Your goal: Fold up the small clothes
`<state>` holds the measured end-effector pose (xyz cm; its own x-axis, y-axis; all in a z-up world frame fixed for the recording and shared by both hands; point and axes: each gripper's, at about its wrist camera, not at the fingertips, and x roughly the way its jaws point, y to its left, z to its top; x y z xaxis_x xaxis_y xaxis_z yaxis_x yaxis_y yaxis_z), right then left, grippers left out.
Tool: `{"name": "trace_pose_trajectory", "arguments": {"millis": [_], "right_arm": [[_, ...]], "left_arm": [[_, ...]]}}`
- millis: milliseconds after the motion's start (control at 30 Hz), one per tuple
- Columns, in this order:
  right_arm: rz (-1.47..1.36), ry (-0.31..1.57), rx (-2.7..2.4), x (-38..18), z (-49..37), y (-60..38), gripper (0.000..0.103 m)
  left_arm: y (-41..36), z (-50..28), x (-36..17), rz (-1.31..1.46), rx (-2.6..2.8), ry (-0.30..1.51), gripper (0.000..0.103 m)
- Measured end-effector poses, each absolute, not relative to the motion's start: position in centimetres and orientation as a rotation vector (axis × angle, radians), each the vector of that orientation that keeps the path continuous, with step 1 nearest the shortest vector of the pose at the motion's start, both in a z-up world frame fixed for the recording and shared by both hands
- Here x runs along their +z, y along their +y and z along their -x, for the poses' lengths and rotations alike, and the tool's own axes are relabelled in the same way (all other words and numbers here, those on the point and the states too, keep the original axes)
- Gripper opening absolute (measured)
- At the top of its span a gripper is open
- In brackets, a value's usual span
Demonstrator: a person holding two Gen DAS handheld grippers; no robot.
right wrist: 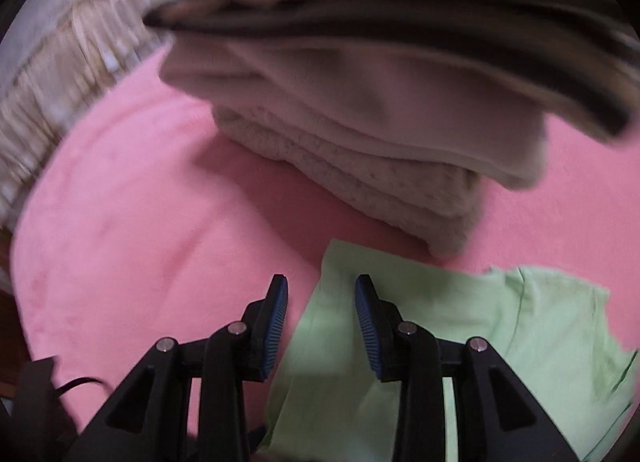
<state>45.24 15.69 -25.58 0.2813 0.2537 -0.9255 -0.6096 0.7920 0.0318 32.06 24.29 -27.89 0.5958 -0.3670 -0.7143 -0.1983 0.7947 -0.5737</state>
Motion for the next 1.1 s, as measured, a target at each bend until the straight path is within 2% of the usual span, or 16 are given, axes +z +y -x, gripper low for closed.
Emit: {"name": "trace_pose_trajectory", "arguments": {"millis": [133,167,200,233,400,500,700,967,1033,1100], "right_arm": [[0.442,1.182,0.578,-27.9,-45.9,16.9,0.032],[0.455,1.161,0.585,-27.9,-45.6,17.1,0.027],[0.466,1.145,0.592,-27.8,-45.2,17.1,0.010],[0.468,1.137,0.599,-27.6,-44.9,16.9,0.003],[0.353,1.082,0.638,-24.8,-44.0,13.3,0.003],[0.288,1.029,0.629,-22.1,-43.5,9.9,0.003],[0.191,0.973,0.554,-18.5,-44.2,2.5,0.003],[0.145,1.102,0.373,-22.0,-45.1,-6.8,0.006],[0.107,1.135,0.325,-23.0,-45.3,-8.6,0.014],[0.048,1.139,0.318,-23.2,-45.2,-10.1,0.017]], "left_arm": [[23.8,-32.6,-28.1,0.652,-0.108,0.957,0.029],[23.8,-32.7,-28.1,0.649,-0.103,0.960,0.025],[23.8,-33.0,-28.2,0.645,-0.098,0.963,0.017],[23.7,-33.2,-28.2,0.643,-0.091,0.966,0.015],[22.9,-33.5,-27.2,0.630,-0.069,0.950,0.011],[21.2,-33.4,-24.9,0.584,-0.070,0.899,0.011],[14.6,-34.0,-20.6,0.498,-0.192,0.839,0.011],[4.7,-34.7,-23.3,0.358,-0.305,0.978,0.012],[3.5,-34.7,-23.9,0.346,-0.318,1.008,0.013],[3.9,-33.4,-24.5,0.353,-0.332,1.010,0.015]]}}
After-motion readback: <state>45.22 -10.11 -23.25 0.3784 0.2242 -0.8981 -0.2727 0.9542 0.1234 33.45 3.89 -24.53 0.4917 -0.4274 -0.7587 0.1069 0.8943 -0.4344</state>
